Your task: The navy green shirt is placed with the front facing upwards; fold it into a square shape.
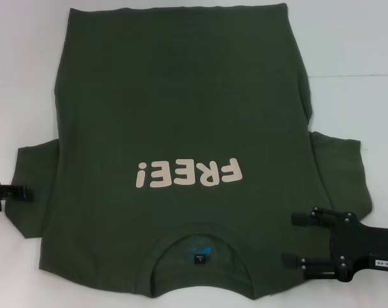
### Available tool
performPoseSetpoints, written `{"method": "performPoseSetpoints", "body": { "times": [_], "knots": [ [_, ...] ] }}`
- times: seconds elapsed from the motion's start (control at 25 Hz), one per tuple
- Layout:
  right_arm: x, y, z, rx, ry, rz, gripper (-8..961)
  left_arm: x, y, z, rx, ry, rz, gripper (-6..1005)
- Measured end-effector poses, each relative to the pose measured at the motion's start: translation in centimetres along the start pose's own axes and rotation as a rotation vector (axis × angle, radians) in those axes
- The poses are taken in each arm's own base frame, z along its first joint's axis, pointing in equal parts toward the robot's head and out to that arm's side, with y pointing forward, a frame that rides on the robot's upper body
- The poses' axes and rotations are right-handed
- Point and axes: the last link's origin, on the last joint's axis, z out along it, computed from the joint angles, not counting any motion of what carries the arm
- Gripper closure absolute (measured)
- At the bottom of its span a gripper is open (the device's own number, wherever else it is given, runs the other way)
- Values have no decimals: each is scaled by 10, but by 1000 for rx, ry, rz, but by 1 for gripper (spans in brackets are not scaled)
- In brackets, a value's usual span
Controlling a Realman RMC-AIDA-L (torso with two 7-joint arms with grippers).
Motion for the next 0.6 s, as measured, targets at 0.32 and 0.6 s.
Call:
{"method": "performPoseSetpoints", "body": {
  "times": [0.32,0.6],
  "knots": [
    [0,0,0,2,1,-1,41,-1,3,2,-8,-14,7,125],
    [0,-1,0,3,1,-1,42,-3,8,7,-20,-33,11,128]
  ]
}}
